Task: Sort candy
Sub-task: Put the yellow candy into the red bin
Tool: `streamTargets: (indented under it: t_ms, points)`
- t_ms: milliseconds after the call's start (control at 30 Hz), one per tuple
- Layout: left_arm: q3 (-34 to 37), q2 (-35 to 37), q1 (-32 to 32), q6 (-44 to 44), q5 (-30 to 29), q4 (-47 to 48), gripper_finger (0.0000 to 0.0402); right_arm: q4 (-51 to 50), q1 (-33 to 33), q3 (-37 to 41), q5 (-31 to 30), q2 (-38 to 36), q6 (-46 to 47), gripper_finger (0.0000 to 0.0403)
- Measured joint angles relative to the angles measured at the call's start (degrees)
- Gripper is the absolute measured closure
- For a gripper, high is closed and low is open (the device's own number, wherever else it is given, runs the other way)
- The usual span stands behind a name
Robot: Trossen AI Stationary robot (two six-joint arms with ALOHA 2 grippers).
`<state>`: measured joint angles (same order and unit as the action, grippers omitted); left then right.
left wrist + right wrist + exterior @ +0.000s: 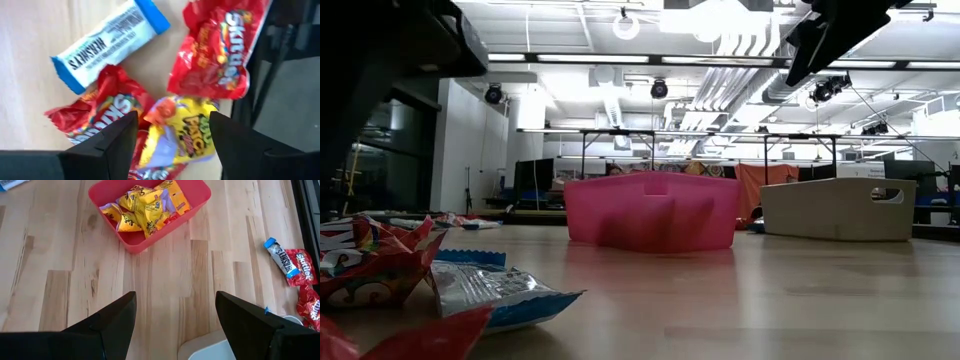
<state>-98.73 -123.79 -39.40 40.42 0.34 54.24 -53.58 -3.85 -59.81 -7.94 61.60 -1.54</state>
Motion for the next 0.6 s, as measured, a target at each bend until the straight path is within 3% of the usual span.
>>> streamTargets:
  t_ms: [133, 433, 533, 600]
  points:
    - [1.69, -0.01, 0.00, 0.67, 0.16, 0.03, 0.0206, 0.02, 0.02, 0.00, 0.00, 0.00, 0.00, 0.0135]
    - [2.63, -0.02, -0.82, 0.07, 1.91, -1.29, 0.0322, -0.01, 0.02, 0.00, 0.00, 0.00, -0.02, 0.0135]
    - [2.63, 0.00, -0.98, 0.01, 1.14, -1.31, 0.0379, -0.01, 0.02, 0.00, 0.00, 0.00, -0.02, 0.0135]
    - [2.63, -0.01, -0.94, 0.59, 1.03, -1.33, 0.0394, -0.01, 0.02, 0.00, 0.00, 0.00, -0.02, 0.0135]
